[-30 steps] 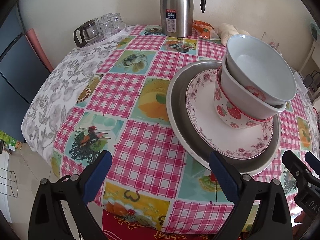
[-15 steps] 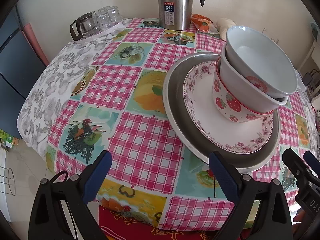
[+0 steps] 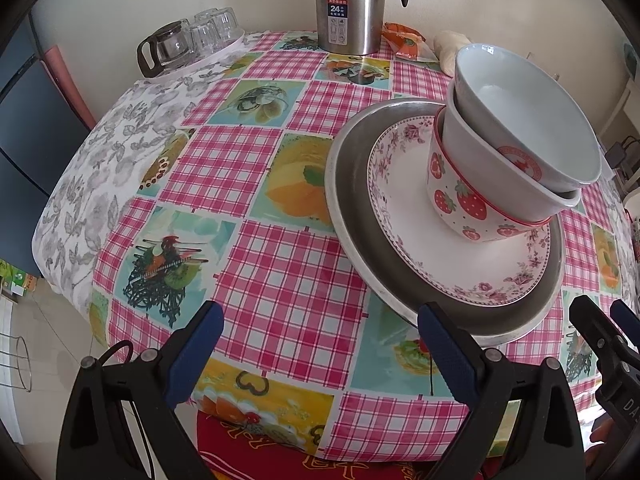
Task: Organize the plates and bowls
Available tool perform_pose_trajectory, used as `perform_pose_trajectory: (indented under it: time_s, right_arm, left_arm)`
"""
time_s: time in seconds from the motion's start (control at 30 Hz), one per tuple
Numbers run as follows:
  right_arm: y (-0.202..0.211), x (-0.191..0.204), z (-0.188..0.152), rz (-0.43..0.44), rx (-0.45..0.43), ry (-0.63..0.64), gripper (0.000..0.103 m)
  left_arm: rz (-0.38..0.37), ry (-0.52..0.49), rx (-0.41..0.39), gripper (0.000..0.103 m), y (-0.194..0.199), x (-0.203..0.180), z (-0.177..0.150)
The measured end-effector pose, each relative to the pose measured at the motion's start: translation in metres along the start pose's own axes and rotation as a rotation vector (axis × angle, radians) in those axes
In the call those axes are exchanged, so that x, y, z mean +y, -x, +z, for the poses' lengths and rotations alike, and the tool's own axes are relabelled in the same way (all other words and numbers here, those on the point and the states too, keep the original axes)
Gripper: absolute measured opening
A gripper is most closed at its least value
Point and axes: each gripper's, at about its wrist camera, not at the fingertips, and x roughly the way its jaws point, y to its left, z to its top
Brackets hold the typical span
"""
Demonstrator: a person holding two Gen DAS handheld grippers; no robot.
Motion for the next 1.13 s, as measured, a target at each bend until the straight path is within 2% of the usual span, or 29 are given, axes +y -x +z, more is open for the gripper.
perform_pose_trajectory:
  time_s: [1.13]
  right_arm:
    - [-0.0052,-0.0033,0.0,-0.013,0.017,-0.008,0.103]
  left_arm:
    - [-0.001,-0.012,0.013,0.098,-0.0032,0.001,0.0012]
